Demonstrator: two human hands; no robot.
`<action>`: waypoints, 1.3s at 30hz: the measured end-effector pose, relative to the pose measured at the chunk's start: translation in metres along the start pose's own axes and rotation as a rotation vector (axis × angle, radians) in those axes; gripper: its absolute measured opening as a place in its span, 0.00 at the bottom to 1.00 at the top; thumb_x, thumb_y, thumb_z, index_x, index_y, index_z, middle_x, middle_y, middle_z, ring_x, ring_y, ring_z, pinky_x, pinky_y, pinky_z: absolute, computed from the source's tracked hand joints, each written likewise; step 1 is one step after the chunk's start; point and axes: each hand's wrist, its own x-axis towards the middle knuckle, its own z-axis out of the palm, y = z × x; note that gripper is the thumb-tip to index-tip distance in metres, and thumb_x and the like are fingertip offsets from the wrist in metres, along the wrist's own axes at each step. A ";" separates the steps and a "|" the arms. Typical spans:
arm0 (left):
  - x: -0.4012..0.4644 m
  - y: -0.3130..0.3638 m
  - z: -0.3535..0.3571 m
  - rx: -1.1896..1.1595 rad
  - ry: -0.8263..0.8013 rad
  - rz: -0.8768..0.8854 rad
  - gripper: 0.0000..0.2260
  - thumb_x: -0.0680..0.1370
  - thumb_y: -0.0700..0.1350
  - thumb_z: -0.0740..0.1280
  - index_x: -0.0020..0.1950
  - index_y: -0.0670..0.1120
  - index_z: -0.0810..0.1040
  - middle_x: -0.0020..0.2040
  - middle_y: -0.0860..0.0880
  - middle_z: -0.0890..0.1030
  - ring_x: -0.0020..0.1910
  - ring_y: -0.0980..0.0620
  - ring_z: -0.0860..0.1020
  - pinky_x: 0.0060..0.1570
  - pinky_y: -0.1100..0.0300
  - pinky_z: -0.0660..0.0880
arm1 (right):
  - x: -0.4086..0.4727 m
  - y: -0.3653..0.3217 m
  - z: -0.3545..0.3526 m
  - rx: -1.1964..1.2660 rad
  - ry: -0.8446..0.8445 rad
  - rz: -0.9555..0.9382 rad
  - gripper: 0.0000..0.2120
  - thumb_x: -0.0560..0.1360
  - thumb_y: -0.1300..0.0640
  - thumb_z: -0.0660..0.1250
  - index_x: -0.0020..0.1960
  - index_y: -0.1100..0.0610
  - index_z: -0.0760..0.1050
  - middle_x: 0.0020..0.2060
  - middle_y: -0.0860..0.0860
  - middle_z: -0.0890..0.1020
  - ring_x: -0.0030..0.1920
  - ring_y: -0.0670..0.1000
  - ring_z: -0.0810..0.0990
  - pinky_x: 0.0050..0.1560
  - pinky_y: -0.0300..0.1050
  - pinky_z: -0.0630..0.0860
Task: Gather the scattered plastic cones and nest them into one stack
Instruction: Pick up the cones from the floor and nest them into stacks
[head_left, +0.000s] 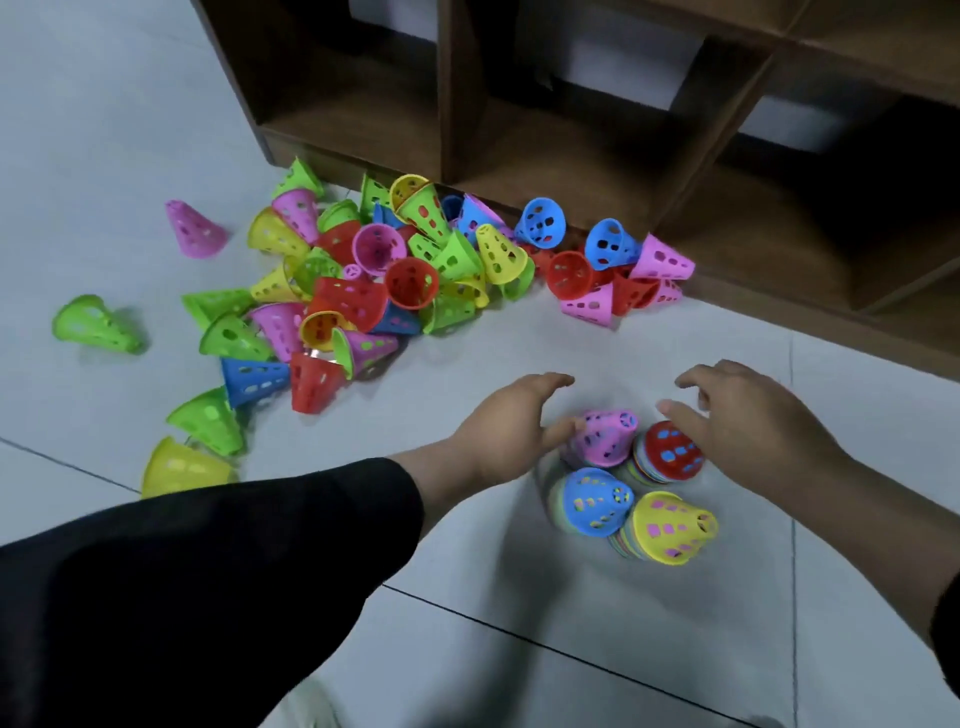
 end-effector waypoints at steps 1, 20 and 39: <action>-0.011 -0.014 -0.010 0.016 0.077 -0.029 0.24 0.80 0.55 0.66 0.73 0.47 0.70 0.69 0.48 0.75 0.67 0.50 0.73 0.64 0.62 0.66 | 0.001 -0.019 -0.001 0.094 0.007 -0.033 0.16 0.75 0.47 0.70 0.57 0.56 0.80 0.46 0.52 0.78 0.45 0.56 0.78 0.48 0.47 0.72; -0.181 -0.250 -0.107 -0.163 0.735 -1.141 0.28 0.74 0.66 0.66 0.68 0.52 0.70 0.62 0.44 0.72 0.54 0.41 0.78 0.51 0.50 0.76 | 0.093 -0.313 0.171 0.627 -0.571 -0.076 0.31 0.77 0.50 0.66 0.75 0.46 0.55 0.45 0.51 0.78 0.44 0.55 0.79 0.38 0.41 0.72; -0.183 -0.265 -0.173 -0.135 1.134 -0.719 0.11 0.83 0.50 0.58 0.46 0.44 0.72 0.42 0.47 0.78 0.42 0.48 0.74 0.42 0.54 0.69 | 0.067 -0.335 0.161 0.506 -0.425 -0.151 0.14 0.75 0.43 0.70 0.45 0.53 0.73 0.42 0.50 0.79 0.45 0.53 0.78 0.42 0.45 0.71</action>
